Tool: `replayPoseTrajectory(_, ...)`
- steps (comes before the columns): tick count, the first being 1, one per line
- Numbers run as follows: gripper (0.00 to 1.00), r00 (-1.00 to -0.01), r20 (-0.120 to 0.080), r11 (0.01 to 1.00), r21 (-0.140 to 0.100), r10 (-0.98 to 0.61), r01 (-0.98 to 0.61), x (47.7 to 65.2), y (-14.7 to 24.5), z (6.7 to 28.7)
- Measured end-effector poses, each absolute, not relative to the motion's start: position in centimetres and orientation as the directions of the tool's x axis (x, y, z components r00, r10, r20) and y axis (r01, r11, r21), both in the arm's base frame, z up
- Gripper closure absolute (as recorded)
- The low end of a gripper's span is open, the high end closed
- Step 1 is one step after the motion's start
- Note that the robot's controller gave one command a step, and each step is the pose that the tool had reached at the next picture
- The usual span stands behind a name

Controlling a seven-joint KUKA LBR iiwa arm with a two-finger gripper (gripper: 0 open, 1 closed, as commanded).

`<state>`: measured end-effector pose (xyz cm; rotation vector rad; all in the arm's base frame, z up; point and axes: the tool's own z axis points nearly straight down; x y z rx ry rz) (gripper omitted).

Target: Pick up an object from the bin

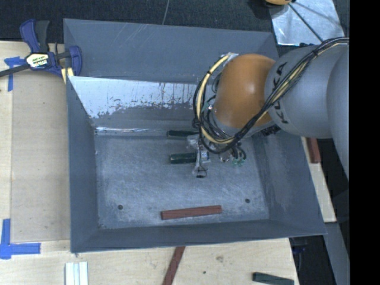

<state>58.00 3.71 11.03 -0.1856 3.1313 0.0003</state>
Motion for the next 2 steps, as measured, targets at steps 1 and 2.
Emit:
replayPoseTrajectory(1,1.00,-0.993,-0.008,0.993,-0.001,-0.120,-0.120,58.00,3.71,11.92)
replayPoseTrajectory(2,1.00,-0.993,-0.008,0.993,-0.001,-0.120,-0.120,57.94,3.71,12.34)
